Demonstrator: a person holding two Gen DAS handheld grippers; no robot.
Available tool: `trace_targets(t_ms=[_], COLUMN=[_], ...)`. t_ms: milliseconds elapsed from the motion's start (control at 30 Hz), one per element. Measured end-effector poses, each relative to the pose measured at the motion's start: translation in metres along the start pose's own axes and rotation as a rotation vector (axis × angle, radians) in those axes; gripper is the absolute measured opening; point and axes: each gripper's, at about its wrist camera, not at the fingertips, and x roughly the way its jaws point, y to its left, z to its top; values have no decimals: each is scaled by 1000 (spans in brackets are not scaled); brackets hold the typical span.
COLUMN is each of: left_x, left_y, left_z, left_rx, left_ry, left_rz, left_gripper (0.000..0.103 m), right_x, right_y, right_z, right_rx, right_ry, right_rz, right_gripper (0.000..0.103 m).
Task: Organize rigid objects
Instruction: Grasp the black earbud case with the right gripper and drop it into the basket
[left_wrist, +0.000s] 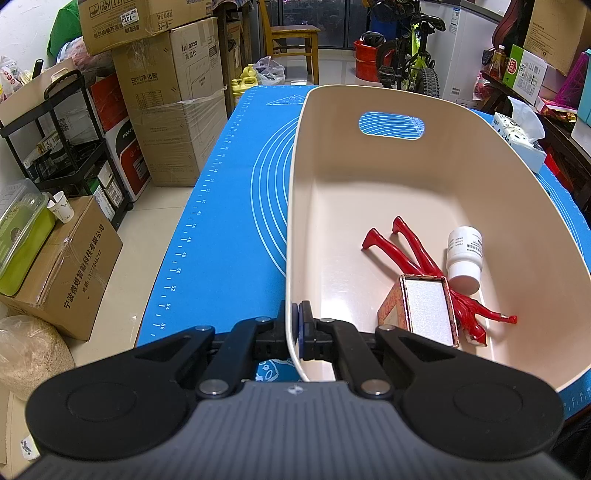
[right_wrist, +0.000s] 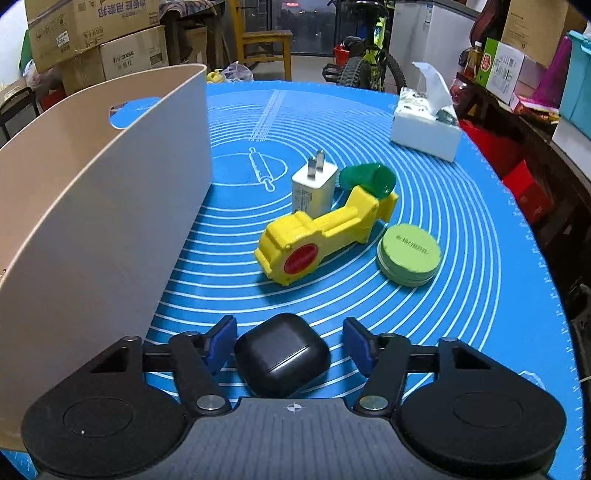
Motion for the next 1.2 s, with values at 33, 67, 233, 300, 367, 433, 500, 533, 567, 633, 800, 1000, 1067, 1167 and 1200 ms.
trace_targets(t_ms=[33, 67, 233, 300, 367, 433, 500, 533, 567, 633, 800, 1000, 1067, 1167, 1200], left_x=[0, 0, 0, 0, 0, 0, 0, 0, 0, 0, 0, 0, 0, 0, 0], left_y=[0, 0, 0, 0, 0, 0, 0, 0, 0, 0, 0, -1, 0, -1, -1], left_z=[0, 0, 0, 0, 0, 0, 0, 0, 0, 0, 0, 0, 0, 0, 0], left_rx=[0, 0, 0, 0, 0, 0, 0, 0, 0, 0, 0, 0, 0, 0, 0], left_ry=[0, 0, 0, 0, 0, 0, 0, 0, 0, 0, 0, 0, 0, 1, 1], left_rz=[0, 0, 0, 0, 0, 0, 0, 0, 0, 0, 1, 1, 1, 1, 1], left_gripper=[5, 5, 5, 5, 5, 5, 5, 5, 5, 5, 5, 5, 5, 5, 5], right_x=[0, 0, -5, -6, -9, -13, -19, -24, -28, -39, -69, -103, -108, -110, -108], right_y=[1, 3, 4, 5, 5, 3, 1, 1, 1, 1, 8, 40, 52, 74, 83], right_z=[-1, -3, -8, -10, -12, -11, -7, -5, -2, 7, 36, 68, 76, 83, 85], right_rx=[-2, -8, 0, -12, -16, -5, 6, 8, 8, 4, -7, -66, -87, -136, -153], right_ry=[-1, -5, -23, -29, -38, -52, -73, -87, -101, -134, -227, -329, -347, -347, -338], right_rz=[-3, -2, -2, -7, -11, -11, -8, -7, -6, 2, 28, 100, 127, 160, 171], right_gripper=[62, 58, 58, 58, 58, 58, 58, 58, 58, 58, 58, 58, 58, 58, 58])
